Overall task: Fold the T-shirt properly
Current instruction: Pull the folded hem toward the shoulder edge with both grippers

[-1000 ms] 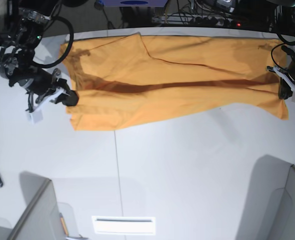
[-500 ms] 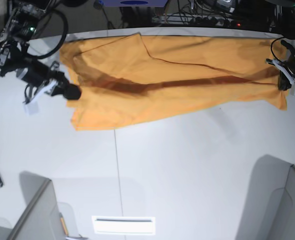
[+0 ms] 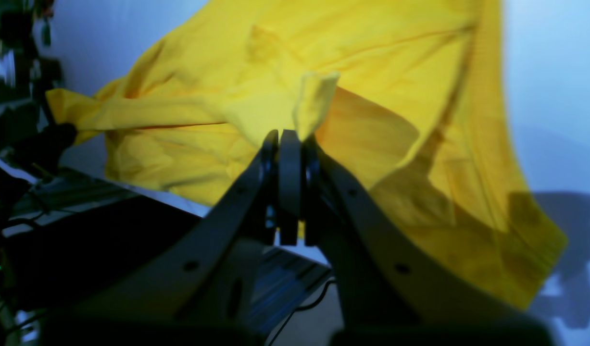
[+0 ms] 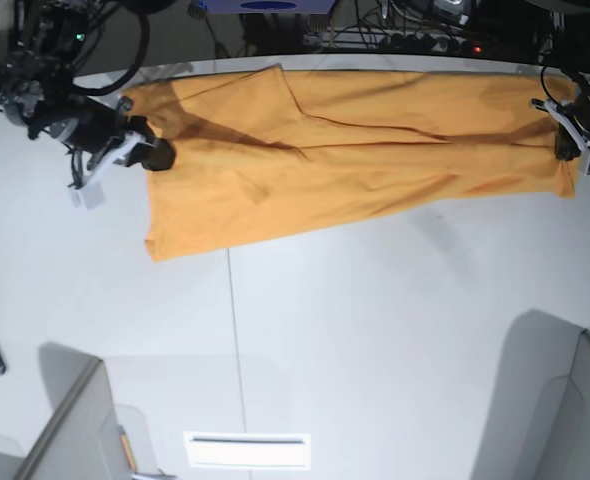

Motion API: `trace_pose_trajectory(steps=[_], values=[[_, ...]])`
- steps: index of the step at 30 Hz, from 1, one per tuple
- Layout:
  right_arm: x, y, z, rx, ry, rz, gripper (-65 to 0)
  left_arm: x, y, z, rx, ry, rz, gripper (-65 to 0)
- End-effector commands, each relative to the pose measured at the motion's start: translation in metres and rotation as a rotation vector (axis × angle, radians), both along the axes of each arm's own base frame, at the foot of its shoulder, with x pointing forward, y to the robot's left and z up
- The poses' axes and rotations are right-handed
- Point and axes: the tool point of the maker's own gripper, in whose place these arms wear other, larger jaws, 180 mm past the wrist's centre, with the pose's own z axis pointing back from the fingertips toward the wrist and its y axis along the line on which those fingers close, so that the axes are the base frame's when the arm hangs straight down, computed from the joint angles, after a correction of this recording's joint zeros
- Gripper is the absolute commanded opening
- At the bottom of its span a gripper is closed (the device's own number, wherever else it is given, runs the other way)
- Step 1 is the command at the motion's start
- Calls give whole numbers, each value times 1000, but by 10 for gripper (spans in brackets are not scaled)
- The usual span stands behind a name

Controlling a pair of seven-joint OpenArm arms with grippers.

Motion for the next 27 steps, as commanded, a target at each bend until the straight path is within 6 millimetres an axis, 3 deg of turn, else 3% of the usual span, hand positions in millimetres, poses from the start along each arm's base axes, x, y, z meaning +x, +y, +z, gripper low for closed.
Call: trace_pose_trajectory(steps=[1,7,12,17,20,21,22,25,27], values=[[4,0,1,-6,-20,4,-650,12,2,14,15,-50,-18,-650],[-4,-6,-26,-29,56,-21,-650,3,6,9,47,-16,-23,-650],[-6,-7,-28,-30,67,-20,-650,-4,10,3,112,12,-30,-650],[-7,-7,-29,-32,73,-16,-650,1,5,10,115,-13,-42,-650],[-6,-7,-28,-33,67,-19,-435,7,-1,18,119,-38,-62,-650],[-7,-7,-29,-34,68,-20,-398,9,-3,20,121,-44,-71,-632],[-8,-8,-29,-34,69,-22,-386,10,-6,22,122,-50,-79,-569],[-6,-7,-25,-38,55,-18,-389,12,-13,28,124,-64,-99,-420],[-5,-7,-23,-39,47,-17,-389,6,-19,26,114,-57,-105,-380]])
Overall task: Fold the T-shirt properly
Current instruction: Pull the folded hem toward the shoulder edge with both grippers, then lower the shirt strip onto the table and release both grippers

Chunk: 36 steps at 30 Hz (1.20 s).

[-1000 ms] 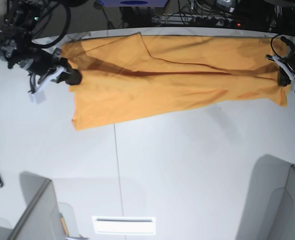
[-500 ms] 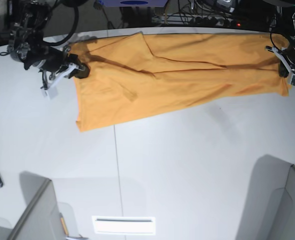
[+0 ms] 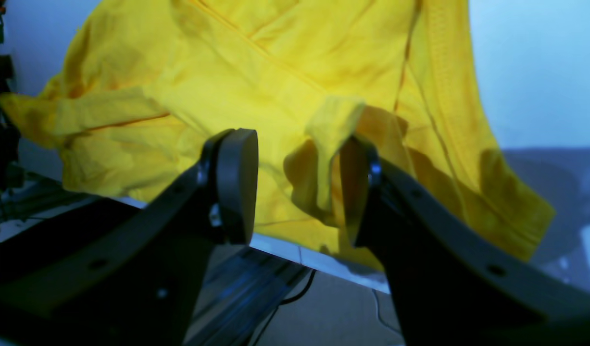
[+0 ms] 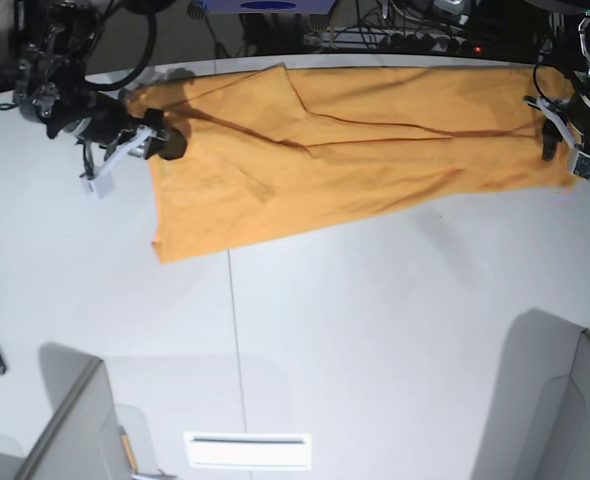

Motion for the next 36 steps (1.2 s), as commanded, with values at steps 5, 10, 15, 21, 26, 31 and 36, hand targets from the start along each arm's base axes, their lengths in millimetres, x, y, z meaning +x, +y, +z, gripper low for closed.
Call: trace_pose_trajectory(steps=[5,10,15,21,26,31,36], values=[[11,-2,11,-1,-50,1,-389,-8,-9,5,-1,-6,-17,-426],[19,3,28,-11,-113,21,-401,-21,-5,4,-21,-11,38,-648],[27,31,33,18,-151,97,-650,-34,18,19,-98,-142,262,-650],[30,65,28,71,-166,164,-650,-29,42,-12,-165,-146,393,-650],[35,57,-1,-62,-115,189,-650,-29,59,-38,-195,-120,478,-650],[35,38,-38,-157,-17,160,-650,-19,60,-74,-85,3,434,-650],[50,30,-57,-153,-11,95,-650,15,45,-95,-142,15,419,-650]])
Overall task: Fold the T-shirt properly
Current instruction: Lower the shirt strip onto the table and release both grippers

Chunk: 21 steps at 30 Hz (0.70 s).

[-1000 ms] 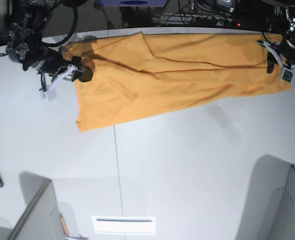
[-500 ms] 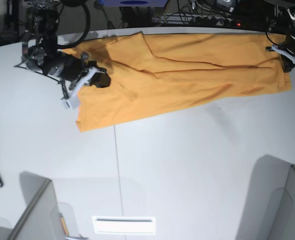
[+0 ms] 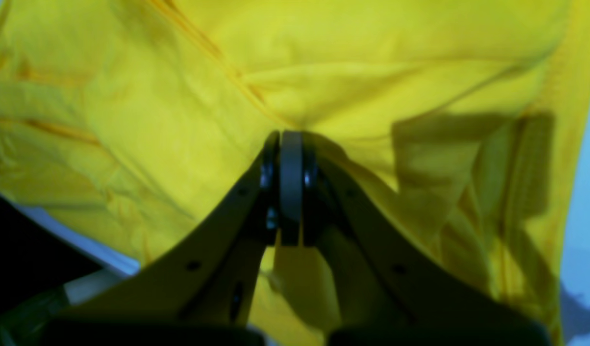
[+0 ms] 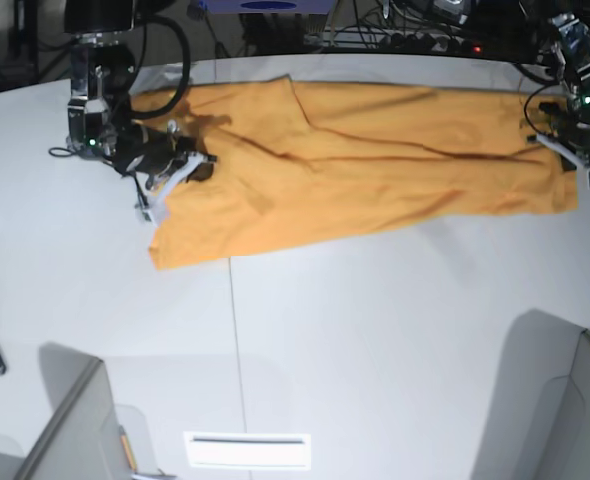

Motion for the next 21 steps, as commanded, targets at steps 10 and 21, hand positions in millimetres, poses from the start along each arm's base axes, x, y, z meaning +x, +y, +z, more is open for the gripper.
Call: trace_pose_trajectory(steps=[10,21], values=[[39,-29,28,-38,-90,-67,-650,55,-1,30,3,-40,-44,-650],[38,11,89,24,-271,-34,-650,43,5,86,37,-138,-87,-650]])
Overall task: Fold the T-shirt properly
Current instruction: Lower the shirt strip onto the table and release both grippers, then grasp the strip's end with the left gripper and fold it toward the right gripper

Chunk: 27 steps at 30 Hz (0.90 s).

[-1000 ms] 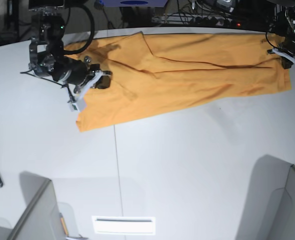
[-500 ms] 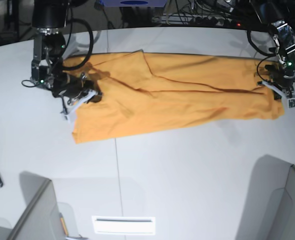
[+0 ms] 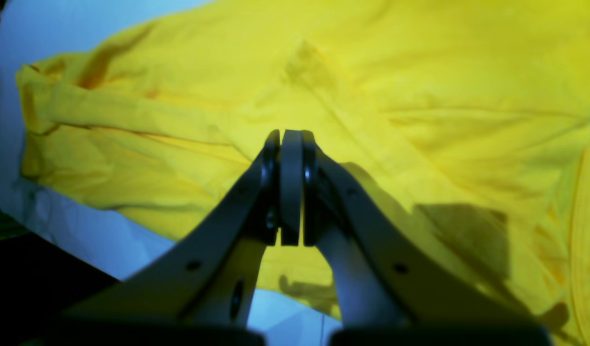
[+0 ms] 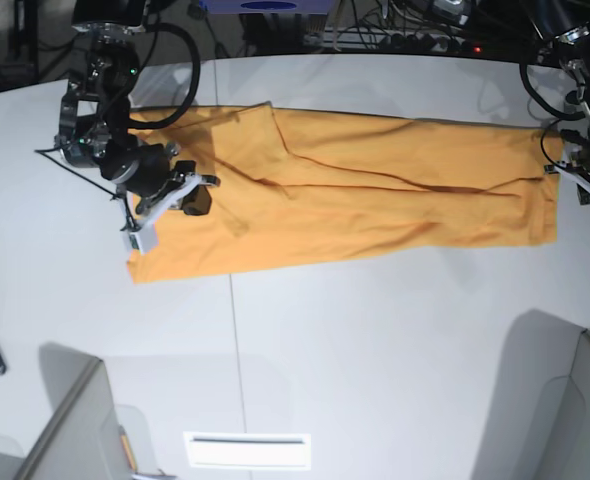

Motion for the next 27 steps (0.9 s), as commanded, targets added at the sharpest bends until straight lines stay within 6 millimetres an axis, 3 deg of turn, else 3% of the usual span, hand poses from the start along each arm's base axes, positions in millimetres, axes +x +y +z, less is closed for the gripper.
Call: trace_pose_trajectory(steps=[1,3,6,12,14,16,23,27], values=[[9,1,12,12,-50,-6,-650,5,-6,14,-22,-55,-54,-650],[9,2,12,15,-47,-6,-650,-3,-10,16,-102,-95,-67,-650],[6,1,9,12,-39,-6,-650,-12,1,20,-159,-142,-16,-650],[5,1,8,13,-37,-6,-650,-16,8,15,-179,-145,14,-212],[5,1,8,12,-37,-5,-650,-9,7,18,-183,-162,11,-109],[5,1,9,13,-37,-5,-650,-3,9,17,-200,-174,25,-89],[5,0,8,10,-36,-4,-650,12,-2,-32,-317,-81,32,-95],[5,0,8,10,-36,-4,-650,12,1,-43,-345,-58,52,-95]])
